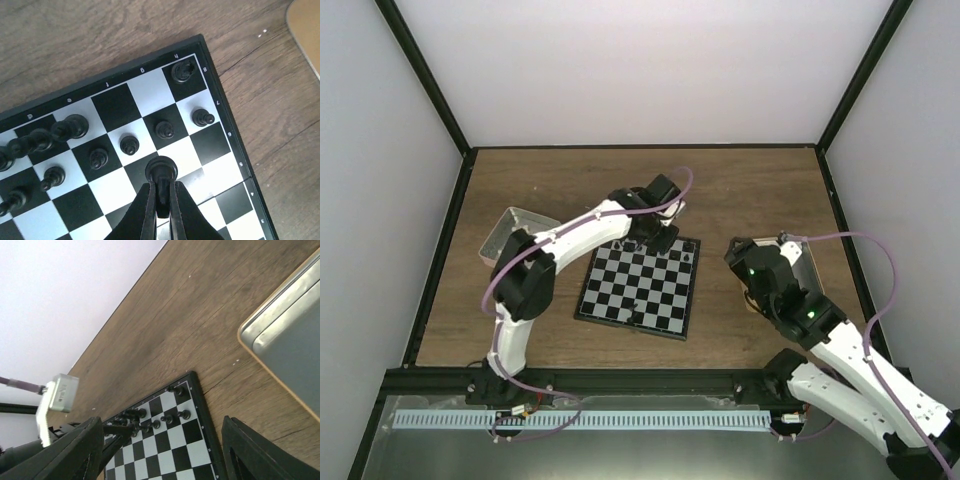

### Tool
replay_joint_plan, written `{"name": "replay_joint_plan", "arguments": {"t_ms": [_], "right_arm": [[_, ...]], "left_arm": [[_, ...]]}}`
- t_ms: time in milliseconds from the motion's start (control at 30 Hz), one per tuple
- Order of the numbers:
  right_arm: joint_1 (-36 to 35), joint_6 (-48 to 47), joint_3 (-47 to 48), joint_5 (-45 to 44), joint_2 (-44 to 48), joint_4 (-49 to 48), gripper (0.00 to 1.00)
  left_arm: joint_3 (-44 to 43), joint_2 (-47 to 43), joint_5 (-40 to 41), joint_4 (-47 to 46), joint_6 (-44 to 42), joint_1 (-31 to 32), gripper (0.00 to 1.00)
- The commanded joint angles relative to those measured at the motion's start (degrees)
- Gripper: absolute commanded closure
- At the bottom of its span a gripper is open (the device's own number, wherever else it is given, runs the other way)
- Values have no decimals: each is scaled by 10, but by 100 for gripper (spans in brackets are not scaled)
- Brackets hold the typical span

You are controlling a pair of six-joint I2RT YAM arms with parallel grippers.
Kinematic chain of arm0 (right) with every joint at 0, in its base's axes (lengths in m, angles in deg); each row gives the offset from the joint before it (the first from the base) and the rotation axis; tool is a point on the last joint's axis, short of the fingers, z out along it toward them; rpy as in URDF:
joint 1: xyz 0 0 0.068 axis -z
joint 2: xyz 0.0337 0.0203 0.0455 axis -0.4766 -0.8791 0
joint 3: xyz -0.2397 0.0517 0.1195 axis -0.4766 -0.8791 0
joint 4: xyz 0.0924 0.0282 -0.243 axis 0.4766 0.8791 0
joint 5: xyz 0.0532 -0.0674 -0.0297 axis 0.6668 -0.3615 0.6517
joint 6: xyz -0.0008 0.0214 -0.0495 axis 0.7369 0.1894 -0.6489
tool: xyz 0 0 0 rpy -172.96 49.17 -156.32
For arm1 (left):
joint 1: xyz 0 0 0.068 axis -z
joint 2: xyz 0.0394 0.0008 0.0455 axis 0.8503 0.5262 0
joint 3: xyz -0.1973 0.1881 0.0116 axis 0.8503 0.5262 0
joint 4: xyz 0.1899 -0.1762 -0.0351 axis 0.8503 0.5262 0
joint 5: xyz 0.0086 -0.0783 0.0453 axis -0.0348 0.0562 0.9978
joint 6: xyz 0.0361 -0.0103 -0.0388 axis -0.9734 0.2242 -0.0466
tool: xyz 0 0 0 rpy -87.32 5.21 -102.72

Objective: Set up the chess pieces on the board
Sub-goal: Place the chess piece on the chessboard.

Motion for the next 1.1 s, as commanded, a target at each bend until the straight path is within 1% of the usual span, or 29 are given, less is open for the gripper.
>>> {"name": "replay_joint_plan", "arguments": {"t_ms": [0, 200, 533, 733, 933, 1067], "right_arm": [[3, -14, -9, -57, 21, 35, 34], [3, -17, -14, -53, 26, 36, 33], [3, -14, -22, -41, 30, 33, 33], [3, -20, -20, -45, 30, 31, 33], [3, -22, -21, -45, 25, 27, 33], [2, -23, -22, -42, 20, 24, 32]], "left_arm": [[-66, 44, 1, 54, -14, 8, 96], [-136, 114, 12, 65, -11, 9, 96], [-206, 184, 37, 65, -3, 6, 94], [-226, 213, 34, 78, -16, 3, 92], [-224, 218, 19, 83, -26, 3, 91], [-226, 217, 18, 79, -25, 2, 87]]}}
